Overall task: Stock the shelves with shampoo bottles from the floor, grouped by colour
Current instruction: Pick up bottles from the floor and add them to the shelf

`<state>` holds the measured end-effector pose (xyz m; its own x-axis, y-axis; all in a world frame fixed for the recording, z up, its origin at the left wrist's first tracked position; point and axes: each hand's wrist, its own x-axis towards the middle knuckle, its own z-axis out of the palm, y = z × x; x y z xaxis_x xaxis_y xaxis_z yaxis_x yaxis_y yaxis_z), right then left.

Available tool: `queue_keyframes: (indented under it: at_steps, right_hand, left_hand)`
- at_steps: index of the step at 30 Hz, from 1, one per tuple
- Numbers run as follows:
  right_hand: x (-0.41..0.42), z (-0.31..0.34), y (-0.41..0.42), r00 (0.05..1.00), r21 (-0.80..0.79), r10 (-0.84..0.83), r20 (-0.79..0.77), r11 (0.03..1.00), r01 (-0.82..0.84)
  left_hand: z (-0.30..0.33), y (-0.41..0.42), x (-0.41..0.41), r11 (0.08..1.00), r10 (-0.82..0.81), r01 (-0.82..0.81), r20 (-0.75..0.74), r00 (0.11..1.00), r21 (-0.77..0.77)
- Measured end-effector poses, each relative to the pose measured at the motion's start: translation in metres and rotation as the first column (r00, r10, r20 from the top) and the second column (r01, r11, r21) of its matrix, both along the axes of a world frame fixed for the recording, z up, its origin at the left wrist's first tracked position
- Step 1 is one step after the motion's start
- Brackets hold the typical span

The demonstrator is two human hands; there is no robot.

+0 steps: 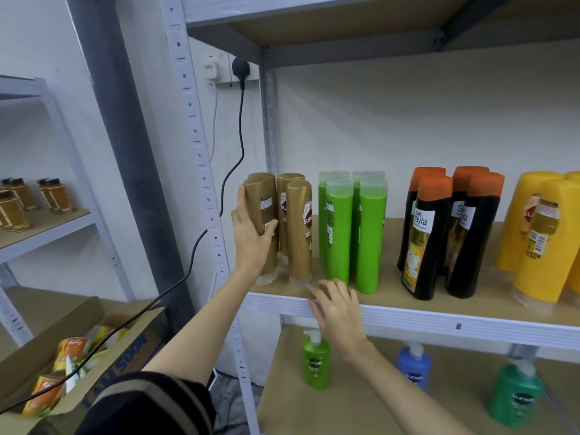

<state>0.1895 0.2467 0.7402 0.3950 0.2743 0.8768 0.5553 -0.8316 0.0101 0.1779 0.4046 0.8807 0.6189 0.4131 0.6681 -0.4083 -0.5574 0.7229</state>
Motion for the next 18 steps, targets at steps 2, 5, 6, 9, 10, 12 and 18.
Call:
queue_keyframes:
  at_steps: [2, 5, 6, 9, 10, 12, 18]
  right_hand:
    - [0.0, 0.001, -0.001, 1.0, -0.024, 0.013, -0.004, 1.0, -0.013]
    - [0.002, 0.0, -0.002, 0.999, -0.031, 0.015, -0.042, 0.999, -0.017]
    - [0.002, -0.001, -0.003, 0.998, -0.028, 0.021, -0.053, 0.999, -0.022]
    - [0.002, -0.002, -0.004, 0.997, -0.031, 0.039, -0.064, 0.999, -0.041]
    - [0.002, -0.001, -0.004, 0.997, -0.026, 0.044, -0.066, 0.999, -0.045]
    - [0.001, 0.0, -0.004, 0.996, -0.019, 0.046, -0.078, 0.999, -0.047]
    - [0.0, -0.001, -0.004, 0.992, -0.032, 0.031, -0.118, 0.999, -0.035]
  left_hand:
    - [0.0, -0.003, 0.002, 1.0, 0.01, -0.01, -0.031, 0.999, -0.005]
    - [0.001, -0.006, 0.002, 0.999, 0.006, -0.008, -0.073, 0.997, -0.036]
    - [0.001, -0.006, 0.002, 0.999, 0.006, -0.009, -0.08, 0.997, -0.039]
    - [-0.001, -0.006, 0.001, 1.0, 0.004, -0.005, -0.089, 0.996, -0.01]
    - [-0.003, -0.005, 0.0, 1.0, 0.003, -0.001, -0.093, 0.996, 0.013]
    - [-0.01, -0.002, 0.0, 0.998, 0.001, 0.006, -0.122, 0.993, 0.062]
    - [-0.026, 0.003, -0.003, 0.997, 0.039, -0.021, -0.228, 0.973, 0.078]
